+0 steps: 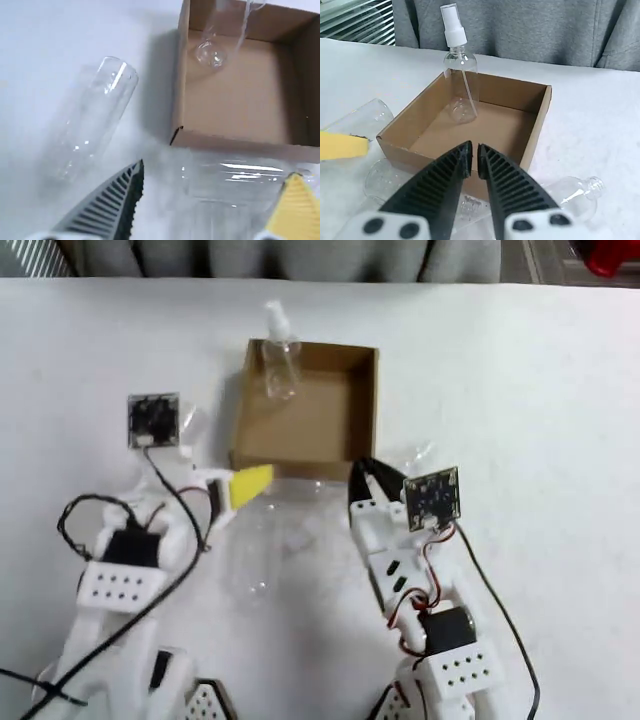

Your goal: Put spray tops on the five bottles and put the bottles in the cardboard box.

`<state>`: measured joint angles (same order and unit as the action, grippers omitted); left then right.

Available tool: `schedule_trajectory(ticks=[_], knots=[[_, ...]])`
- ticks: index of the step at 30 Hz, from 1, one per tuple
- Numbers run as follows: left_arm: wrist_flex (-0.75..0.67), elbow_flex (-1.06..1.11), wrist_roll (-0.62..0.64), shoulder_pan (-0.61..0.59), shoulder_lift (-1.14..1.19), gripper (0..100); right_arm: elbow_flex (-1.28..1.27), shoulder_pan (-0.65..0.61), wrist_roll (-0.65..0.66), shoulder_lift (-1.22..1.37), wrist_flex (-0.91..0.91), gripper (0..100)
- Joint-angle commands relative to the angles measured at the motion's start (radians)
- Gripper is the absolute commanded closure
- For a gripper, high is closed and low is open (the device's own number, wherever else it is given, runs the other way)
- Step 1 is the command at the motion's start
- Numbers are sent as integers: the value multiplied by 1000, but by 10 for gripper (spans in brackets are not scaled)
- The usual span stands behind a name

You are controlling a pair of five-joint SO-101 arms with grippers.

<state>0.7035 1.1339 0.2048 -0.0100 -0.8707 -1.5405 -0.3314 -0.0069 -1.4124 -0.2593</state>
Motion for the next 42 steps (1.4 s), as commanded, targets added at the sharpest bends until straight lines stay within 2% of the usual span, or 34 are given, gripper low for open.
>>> schedule_trajectory(ticks=[1, 5, 6, 8, 11, 16, 20, 24, 29, 35, 42], knots=[[-2, 3, 6, -68, -62, 727, 12, -5, -8, -16, 18, 982], [-37, 0, 6, -150, -61, 978, 12, -5, -8, -16, 18, 982], [-55, 6, 6, -165, -61, 986, 12, -5, -8, -16, 18, 982], [-69, 6, 6, -188, -59, 938, 12, -5, -8, -16, 18, 982], [-71, -2, 8, -211, -59, 985, 12, -5, -8, -16, 18, 982], [-66, -84, 14, -219, 15, 980, 12, -7, -8, -16, 18, 982], [-44, -247, 14, -219, 226, 980, 12, -7, -8, -16, 18, 982], [63, -496, 14, -216, 479, 979, 12, -7, -8, -16, 18, 982], [95, -778, 18, -203, 760, 979, 12, -7, -8, -16, 18, 982], [89, -1106, 224, -171, 1069, 979, 12, -13, -6, -16, 18, 982], [89, -1455, 351, -119, 1357, 978, 12, -13, -6, -16, 18, 981]])
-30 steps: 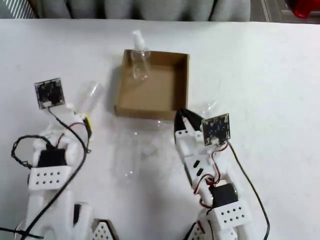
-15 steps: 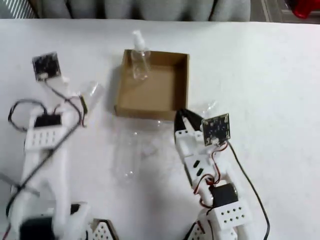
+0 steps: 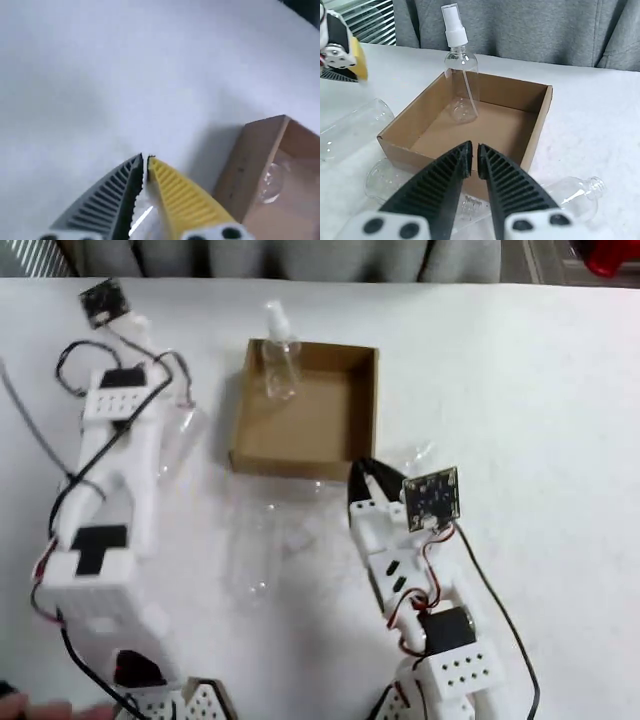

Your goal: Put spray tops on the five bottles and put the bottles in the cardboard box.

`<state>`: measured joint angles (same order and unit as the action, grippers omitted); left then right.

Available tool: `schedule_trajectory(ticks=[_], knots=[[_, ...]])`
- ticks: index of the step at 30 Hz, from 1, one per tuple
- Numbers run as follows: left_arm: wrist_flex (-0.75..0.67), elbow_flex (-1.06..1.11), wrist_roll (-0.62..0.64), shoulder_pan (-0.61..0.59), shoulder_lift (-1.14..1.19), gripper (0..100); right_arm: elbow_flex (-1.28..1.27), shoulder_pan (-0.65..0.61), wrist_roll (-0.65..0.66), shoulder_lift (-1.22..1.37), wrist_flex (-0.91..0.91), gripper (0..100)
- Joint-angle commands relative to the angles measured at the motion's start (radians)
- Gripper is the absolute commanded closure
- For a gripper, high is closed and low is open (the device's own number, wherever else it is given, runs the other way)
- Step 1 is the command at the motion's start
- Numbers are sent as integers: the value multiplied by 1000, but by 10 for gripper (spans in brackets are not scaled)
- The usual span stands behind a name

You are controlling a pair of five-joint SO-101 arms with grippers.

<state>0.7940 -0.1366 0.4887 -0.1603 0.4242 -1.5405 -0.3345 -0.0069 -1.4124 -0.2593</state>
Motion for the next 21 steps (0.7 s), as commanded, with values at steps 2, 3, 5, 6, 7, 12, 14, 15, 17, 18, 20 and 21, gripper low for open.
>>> schedule_trajectory(ticks=[2, 3, 5, 6, 7, 12, 14, 15, 17, 18, 20, 21], knots=[[21, -278, 170, 16, 147, 978, 12, -10, -6, -16, 18, 981], [63, -325, 218, 5, 186, 978, 12, -10, -6, -16, 18, 981], [173, -436, 275, -15, 260, 978, 12, -10, -6, -16, 18, 981], [227, -494, 275, -24, 295, 978, 12, -10, -6, -16, 18, 981], [282, -554, 275, -33, 329, 978, 12, -10, -6, -16, 18, 981], [535, -809, 272, -45, 467, 978, 12, -10, -6, -16, 18, 981], [637, -895, 230, -30, 512, 978, 12, -10, -5, -16, 18, 981], [683, -933, 193, -18, 532, 978, 12, -10, 5, -16, 19, 981], [779, -999, 126, 13, 572, 978, 12, -12, 34, -16, 19, 982], [824, -1030, 103, 25, 588, 978, 12, -12, 37, -16, 19, 982], [902, -1088, 68, 44, 619, 978, 12, -12, 41, -16, 19, 982], [936, -1120, 58, 50, 636, 978, 12, -12, 41, -16, 19, 982]])
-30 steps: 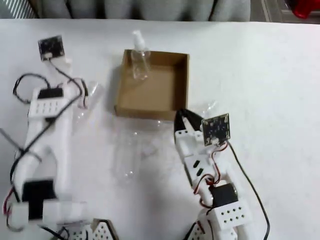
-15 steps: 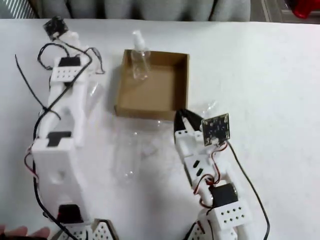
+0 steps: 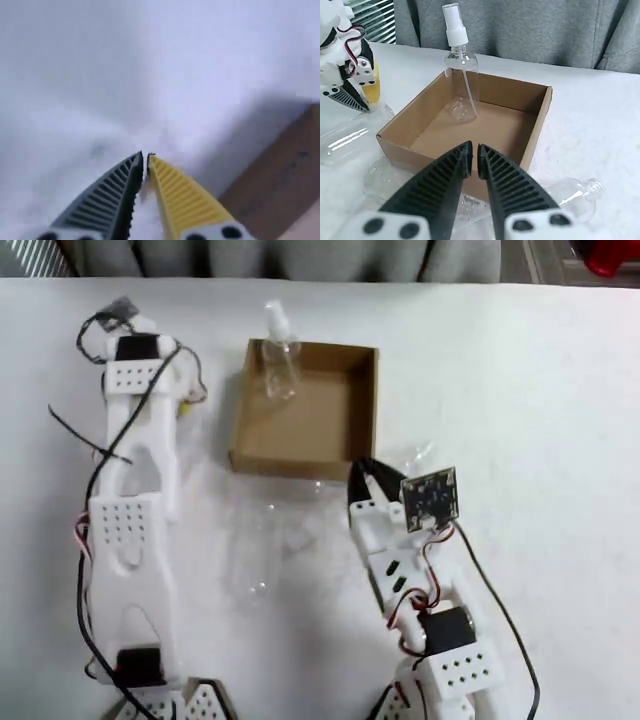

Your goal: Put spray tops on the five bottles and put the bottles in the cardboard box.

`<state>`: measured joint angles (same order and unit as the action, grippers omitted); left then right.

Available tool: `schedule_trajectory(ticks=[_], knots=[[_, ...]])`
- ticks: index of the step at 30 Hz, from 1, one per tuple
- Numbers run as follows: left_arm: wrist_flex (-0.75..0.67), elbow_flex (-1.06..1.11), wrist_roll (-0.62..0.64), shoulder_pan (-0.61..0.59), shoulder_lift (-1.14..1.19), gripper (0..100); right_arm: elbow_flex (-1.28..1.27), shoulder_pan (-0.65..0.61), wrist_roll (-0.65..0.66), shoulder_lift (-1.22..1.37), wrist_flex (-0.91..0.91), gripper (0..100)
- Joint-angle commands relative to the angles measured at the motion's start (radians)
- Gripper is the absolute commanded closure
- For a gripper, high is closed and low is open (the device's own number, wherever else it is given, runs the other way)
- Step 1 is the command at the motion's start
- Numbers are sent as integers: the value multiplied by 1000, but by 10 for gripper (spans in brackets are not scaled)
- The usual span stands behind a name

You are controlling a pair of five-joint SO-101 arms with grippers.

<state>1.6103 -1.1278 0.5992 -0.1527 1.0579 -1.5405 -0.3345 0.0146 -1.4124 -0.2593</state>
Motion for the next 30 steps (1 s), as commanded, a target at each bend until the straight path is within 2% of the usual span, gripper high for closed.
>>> schedule_trajectory(ticks=[1, 12, 21, 24, 30], knots=[[150, -158, -63, 45, 16, 978, 12, -12, 20, -16, 19, 982], [181, -196, -310, 39, 50, 979, 12, -12, 21, -16, 18, 982], [181, -180, -325, 35, -82, 980, 12, -12, 26, -16, 19, 982], [181, -66, -328, 35, -159, 980, 12, -12, 26, -16, 19, 982], [176, 324, -333, 42, -406, 979, 12, -12, 26, -16, 21, 982]])
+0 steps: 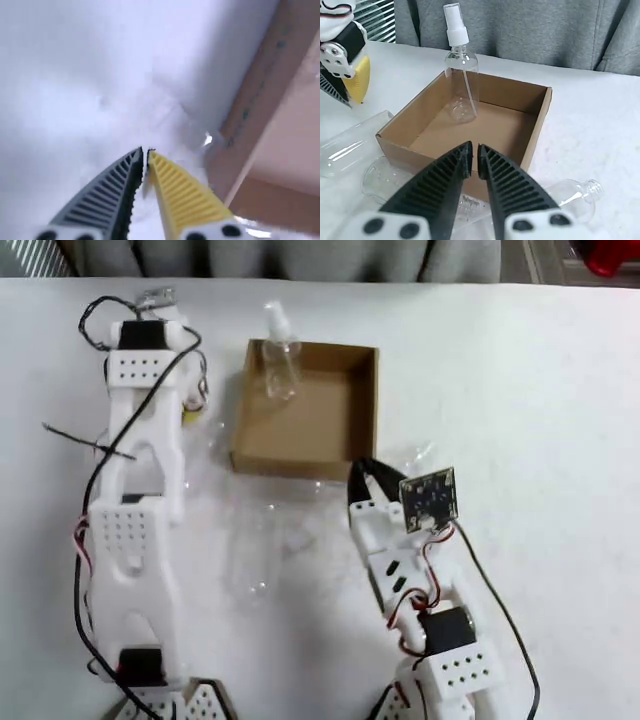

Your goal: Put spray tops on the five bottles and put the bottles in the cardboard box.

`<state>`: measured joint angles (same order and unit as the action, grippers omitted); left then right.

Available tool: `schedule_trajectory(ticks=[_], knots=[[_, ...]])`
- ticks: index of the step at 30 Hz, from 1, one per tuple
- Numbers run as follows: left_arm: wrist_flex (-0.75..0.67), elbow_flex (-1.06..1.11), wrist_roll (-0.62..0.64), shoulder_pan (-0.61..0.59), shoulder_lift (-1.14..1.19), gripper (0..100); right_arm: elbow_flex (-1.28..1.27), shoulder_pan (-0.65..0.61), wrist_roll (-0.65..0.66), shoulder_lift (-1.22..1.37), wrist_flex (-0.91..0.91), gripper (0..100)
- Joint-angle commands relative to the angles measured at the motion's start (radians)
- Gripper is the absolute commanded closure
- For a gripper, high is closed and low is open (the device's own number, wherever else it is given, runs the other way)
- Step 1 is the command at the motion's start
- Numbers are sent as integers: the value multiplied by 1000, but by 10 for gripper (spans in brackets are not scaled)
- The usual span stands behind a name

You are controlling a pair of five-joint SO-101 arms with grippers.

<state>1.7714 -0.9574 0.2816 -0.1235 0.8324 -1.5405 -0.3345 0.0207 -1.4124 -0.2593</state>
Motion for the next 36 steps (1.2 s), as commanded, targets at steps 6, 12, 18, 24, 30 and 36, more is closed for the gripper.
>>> schedule_trajectory(ticks=[6, 12, 18, 24, 30, 36], knots=[[-11, 482, -78, 13, -400, 979, 12, -12, 20, -16, 19, 982], [-117, 770, -107, 15, -605, 980, 12, -12, 20, -16, 18, 982], [-325, 1106, -107, 74, -742, 980, 12, -12, 20, -16, 18, 982], [-466, 1280, -106, 81, -769, 980, 12, -12, 17, -16, 18, 982], [-571, 1344, -100, 76, -768, 979, 12, -12, 17, -16, 18, 982], [-647, 1375, -100, 44, -748, 979, 12, -12, 14, -16, 18, 982]])
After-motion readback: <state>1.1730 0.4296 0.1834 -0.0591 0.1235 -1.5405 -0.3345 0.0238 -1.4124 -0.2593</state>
